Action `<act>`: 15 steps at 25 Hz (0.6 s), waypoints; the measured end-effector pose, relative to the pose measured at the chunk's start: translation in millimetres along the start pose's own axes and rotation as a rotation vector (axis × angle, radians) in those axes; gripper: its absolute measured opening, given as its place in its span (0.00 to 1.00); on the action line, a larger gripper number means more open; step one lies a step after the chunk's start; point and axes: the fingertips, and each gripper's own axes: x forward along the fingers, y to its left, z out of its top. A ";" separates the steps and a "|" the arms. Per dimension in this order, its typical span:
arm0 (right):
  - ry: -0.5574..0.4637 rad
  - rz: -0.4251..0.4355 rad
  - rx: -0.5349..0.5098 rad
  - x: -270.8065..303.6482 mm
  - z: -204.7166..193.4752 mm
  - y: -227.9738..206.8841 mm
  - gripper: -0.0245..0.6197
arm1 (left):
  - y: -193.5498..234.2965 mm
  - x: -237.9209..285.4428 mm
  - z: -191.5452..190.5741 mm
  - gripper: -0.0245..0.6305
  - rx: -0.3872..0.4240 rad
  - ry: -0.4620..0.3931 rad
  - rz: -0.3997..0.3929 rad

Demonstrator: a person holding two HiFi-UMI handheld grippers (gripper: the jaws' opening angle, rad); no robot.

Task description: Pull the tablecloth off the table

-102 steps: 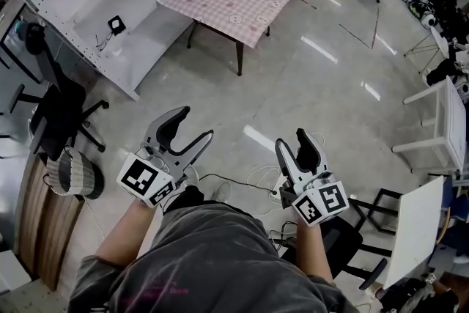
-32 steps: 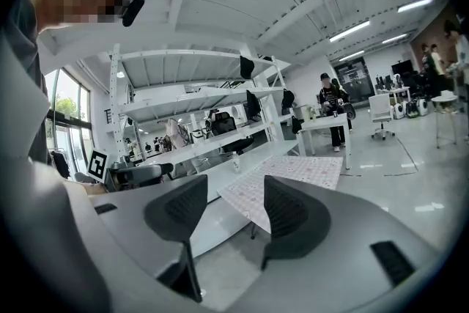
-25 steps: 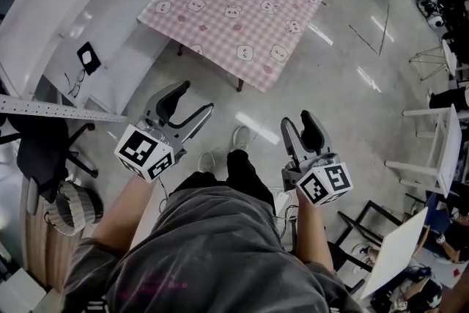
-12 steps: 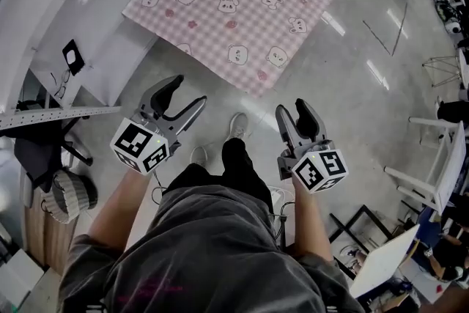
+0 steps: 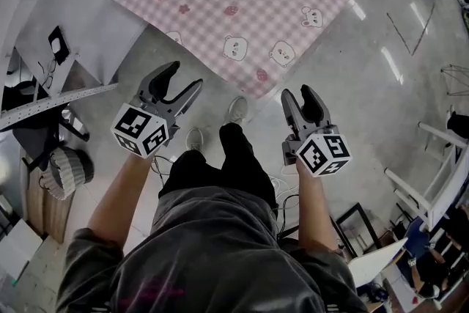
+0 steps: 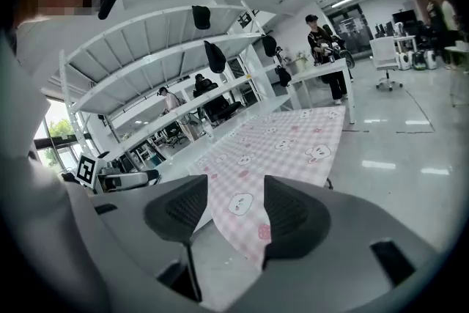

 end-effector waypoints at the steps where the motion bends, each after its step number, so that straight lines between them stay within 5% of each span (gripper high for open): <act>1: 0.010 -0.002 0.005 8.0 -4.2 -8.9 0.39 | 6.3 8.8 -6.4 0.45 -0.011 0.007 0.006; 15: 0.195 -0.017 0.124 78.7 -93.3 -94.0 0.39 | 64.0 77.5 -118.6 0.45 -0.226 0.110 0.122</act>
